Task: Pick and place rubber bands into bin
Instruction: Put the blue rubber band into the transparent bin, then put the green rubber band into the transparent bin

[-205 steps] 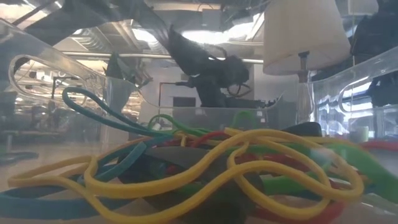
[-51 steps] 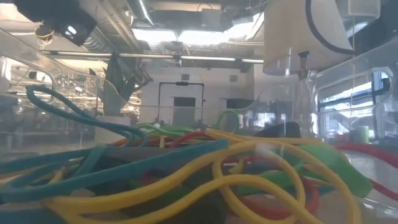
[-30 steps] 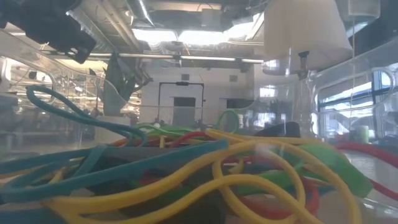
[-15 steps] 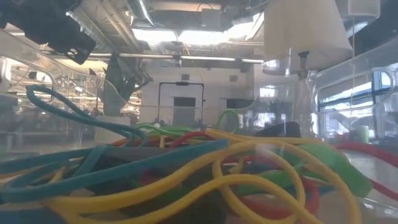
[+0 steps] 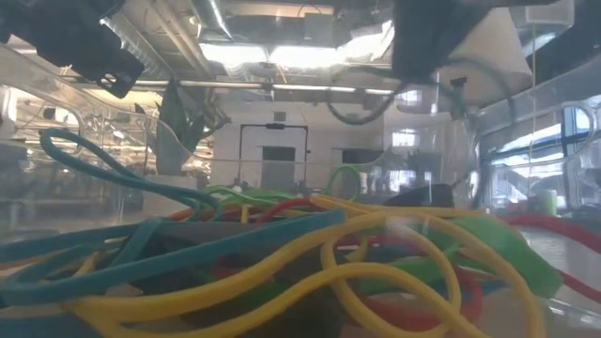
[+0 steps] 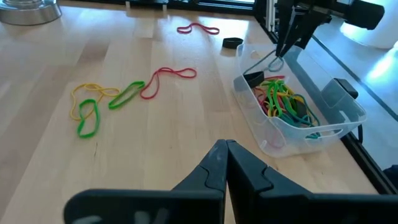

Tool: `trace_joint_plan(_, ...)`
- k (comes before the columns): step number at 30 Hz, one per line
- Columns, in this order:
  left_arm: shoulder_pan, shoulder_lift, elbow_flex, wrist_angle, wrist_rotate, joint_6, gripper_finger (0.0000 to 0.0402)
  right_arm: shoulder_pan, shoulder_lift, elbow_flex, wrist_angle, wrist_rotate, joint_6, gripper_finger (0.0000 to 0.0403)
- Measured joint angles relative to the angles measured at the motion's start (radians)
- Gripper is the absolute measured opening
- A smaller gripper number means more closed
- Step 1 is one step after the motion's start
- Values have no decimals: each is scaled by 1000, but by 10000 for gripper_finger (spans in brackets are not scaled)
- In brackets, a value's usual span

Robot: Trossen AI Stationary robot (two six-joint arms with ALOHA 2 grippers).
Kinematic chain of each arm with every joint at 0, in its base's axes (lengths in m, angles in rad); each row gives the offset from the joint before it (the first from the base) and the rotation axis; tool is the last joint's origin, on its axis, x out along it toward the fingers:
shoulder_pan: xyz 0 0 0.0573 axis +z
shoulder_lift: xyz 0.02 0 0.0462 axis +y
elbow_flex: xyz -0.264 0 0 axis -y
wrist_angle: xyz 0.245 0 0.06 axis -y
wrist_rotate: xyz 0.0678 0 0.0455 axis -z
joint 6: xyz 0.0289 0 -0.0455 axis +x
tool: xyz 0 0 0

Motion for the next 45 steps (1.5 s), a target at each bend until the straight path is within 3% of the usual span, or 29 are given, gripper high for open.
trace_joint_plan(13, 0, 0, 0, 0, 0, 0, 2, 0, 0, 0, -7, -42, 23, 139)
trace_joint_plan(22, 0, 0, 0, 0, 0, 1, 2, 0, -2, 8, -54, -44, 18, 177)
trace_joint_plan(28, 0, 0, 0, 8, -1, 3, 2, -1, -7, 90, -145, -75, -46, 135)
trace_joint_plan(35, -18, 0, 1, 24, 9, 1, 2, 8, -13, 113, -207, -44, -83, 11)
trace_joint_plan(45, -66, 51, 1, 82, -39, 1, 2, 36, -66, 62, -299, 72, -109, 4)
